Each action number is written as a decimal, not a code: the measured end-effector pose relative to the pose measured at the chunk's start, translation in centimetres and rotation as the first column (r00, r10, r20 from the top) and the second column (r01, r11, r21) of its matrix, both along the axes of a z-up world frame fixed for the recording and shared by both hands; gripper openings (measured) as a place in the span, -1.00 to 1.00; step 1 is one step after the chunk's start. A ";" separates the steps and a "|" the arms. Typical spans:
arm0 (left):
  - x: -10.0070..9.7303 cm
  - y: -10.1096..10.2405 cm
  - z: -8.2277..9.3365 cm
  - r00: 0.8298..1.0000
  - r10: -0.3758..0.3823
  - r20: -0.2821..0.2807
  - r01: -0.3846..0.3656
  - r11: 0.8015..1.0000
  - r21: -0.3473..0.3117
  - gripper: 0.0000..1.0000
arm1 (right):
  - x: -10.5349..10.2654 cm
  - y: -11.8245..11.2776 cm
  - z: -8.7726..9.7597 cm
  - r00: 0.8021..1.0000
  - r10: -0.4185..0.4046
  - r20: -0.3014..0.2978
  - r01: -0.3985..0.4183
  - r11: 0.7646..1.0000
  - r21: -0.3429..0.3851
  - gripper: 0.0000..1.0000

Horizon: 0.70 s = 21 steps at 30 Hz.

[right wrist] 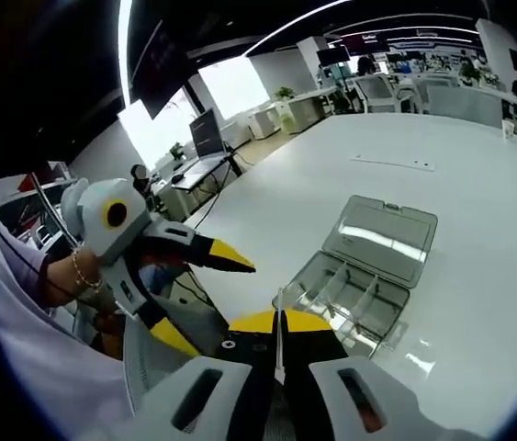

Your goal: Insert the divider into the dual guide fixture by aligning both edges with the guide slots and pushing it downward to the bottom, including one-sided entry, uneven engagement, binding, and posture correction.

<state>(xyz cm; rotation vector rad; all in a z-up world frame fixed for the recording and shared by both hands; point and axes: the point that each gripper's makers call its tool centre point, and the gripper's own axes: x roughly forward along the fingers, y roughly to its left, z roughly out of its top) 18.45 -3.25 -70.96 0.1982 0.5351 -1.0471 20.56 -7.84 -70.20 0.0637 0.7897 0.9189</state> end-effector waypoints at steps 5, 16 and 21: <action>0.1 1.4 0.2 0.999 0.049 -0.013 -0.049 0.999 -0.020 0.17 | 0.2 0.2 -0.2 1.000 0.030 0.010 -0.030 0.999 -0.013 -1.00; -0.4 3.9 0.4 0.992 0.123 -0.023 -0.124 0.992 -0.036 0.17 | 1.0 1.7 0.3 0.986 0.147 0.075 -0.144 0.988 -0.052 -1.00; -0.5 5.0 0.3 0.988 0.153 -0.030 -0.154 0.987 -0.039 0.17 | 1.5 2.6 0.3 0.972 0.212 0.102 -0.205 0.976 -0.075 -1.00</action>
